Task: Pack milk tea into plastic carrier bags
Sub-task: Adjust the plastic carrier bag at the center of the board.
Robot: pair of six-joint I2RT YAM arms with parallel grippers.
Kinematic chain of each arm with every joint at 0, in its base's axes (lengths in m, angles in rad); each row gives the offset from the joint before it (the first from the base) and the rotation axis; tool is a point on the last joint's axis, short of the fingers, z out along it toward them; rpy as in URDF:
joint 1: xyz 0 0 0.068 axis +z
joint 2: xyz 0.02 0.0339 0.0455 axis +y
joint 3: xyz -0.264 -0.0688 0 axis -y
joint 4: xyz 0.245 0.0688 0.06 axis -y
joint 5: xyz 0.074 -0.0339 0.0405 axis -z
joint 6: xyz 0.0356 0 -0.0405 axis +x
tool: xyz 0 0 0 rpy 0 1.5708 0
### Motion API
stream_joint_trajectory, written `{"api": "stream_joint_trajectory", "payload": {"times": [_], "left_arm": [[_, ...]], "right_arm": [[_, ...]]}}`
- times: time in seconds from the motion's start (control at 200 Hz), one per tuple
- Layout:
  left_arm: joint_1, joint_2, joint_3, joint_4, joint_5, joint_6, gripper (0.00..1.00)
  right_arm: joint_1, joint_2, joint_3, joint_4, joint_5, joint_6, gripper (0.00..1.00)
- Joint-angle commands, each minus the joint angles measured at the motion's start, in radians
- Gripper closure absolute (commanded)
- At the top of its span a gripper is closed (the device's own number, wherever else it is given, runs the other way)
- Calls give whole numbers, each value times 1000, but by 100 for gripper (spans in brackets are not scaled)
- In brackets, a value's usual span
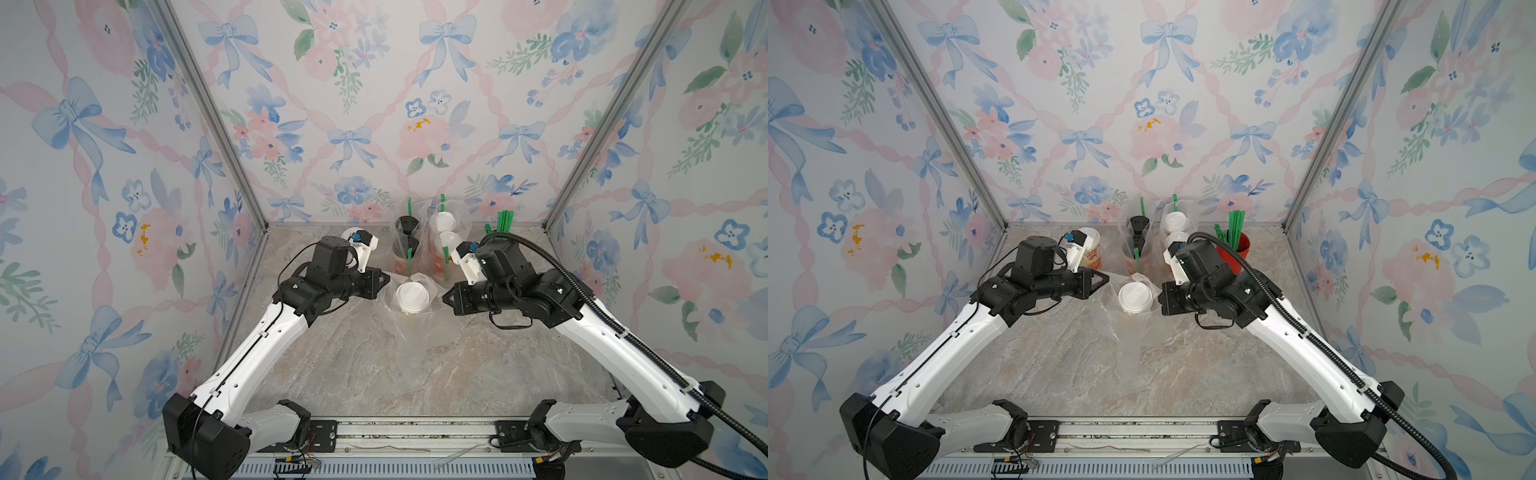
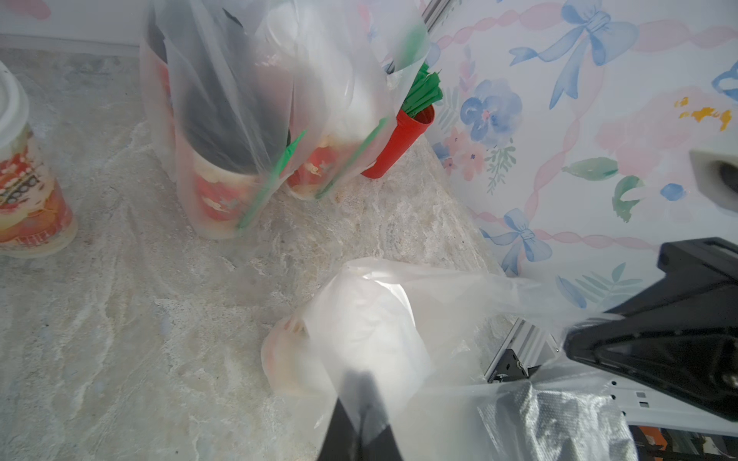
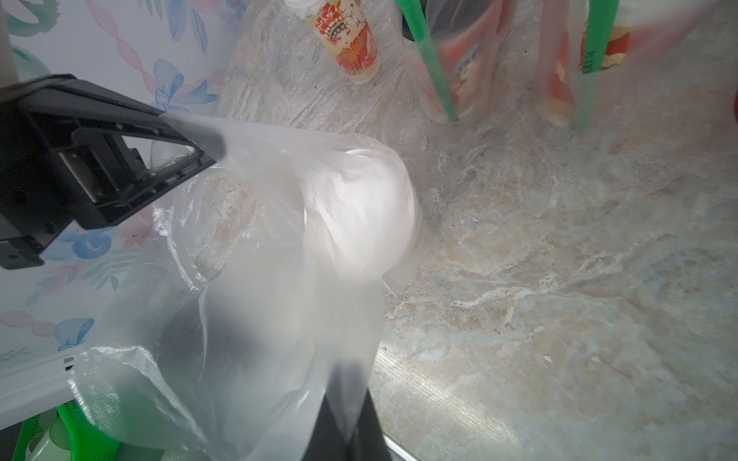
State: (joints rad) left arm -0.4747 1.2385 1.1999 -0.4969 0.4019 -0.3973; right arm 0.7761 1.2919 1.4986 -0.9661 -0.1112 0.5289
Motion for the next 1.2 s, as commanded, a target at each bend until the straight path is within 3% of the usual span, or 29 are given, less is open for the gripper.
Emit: {"api": "stream_joint_trajectory", "payload": {"times": [0.0,0.13,0.25,0.475,0.625,0.725,0.905,1.03,1.19], "left_arm": [[-13,23,-13,-10,-62,61,100],[-19,15,-39,-10,-67,57,97],[-20,-19,-72,-13,-45,38,85],[-24,-91,-102,-77,-19,-7,61],[-31,-137,-115,-132,-8,-27,54],[-35,-168,-117,-159,-16,-31,50],[-35,-186,-93,-205,-42,-16,45],[-34,-193,-71,-223,-95,1,43],[-9,-170,-14,-231,-236,23,38]], "right_arm": [[24,20,-37,17,23,-17,100],[38,17,-73,32,5,5,100],[55,6,-92,36,-15,38,100],[87,-4,-86,19,-24,89,83],[118,0,-79,9,-28,138,75],[138,6,-71,-1,-17,150,60],[144,29,-29,-11,18,156,45],[129,48,3,-20,47,150,44],[78,77,8,-15,28,129,53]]}}
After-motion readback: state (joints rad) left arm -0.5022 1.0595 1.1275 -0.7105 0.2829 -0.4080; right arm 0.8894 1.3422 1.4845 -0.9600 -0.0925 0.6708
